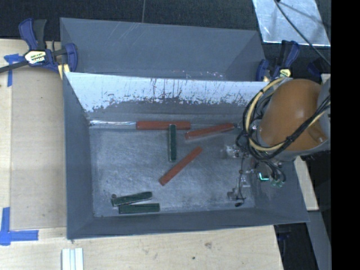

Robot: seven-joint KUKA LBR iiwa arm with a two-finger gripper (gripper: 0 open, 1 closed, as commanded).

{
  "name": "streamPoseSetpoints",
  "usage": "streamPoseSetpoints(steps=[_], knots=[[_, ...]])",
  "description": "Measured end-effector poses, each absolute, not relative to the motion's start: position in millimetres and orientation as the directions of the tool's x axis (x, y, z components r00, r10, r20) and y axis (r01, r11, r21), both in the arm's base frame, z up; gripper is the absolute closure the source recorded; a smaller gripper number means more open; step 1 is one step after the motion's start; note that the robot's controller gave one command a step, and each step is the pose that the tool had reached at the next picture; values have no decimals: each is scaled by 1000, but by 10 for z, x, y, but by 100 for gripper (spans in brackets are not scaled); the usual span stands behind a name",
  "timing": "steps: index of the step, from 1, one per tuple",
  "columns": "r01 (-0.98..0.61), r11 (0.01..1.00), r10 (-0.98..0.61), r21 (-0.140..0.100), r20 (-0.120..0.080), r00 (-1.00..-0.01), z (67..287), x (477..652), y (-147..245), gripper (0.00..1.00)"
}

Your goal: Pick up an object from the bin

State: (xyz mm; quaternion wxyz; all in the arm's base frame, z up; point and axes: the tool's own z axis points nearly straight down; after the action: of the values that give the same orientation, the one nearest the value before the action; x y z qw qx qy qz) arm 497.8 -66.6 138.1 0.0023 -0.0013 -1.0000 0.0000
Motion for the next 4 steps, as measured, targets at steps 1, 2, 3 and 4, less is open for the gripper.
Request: streamPoseSetpoints(steps=[1,2,3,4], knots=[[-332,943,-332,-3,-13,-943,729,5619,561,0],[-307,952,-307,-2,-7,-952,1022,5588,418,0],[-475,880,-475,-3,-7,-880,1155,5656,403,0],[-617,787,-617,-6,-17,-787,734,5888,431,0]])
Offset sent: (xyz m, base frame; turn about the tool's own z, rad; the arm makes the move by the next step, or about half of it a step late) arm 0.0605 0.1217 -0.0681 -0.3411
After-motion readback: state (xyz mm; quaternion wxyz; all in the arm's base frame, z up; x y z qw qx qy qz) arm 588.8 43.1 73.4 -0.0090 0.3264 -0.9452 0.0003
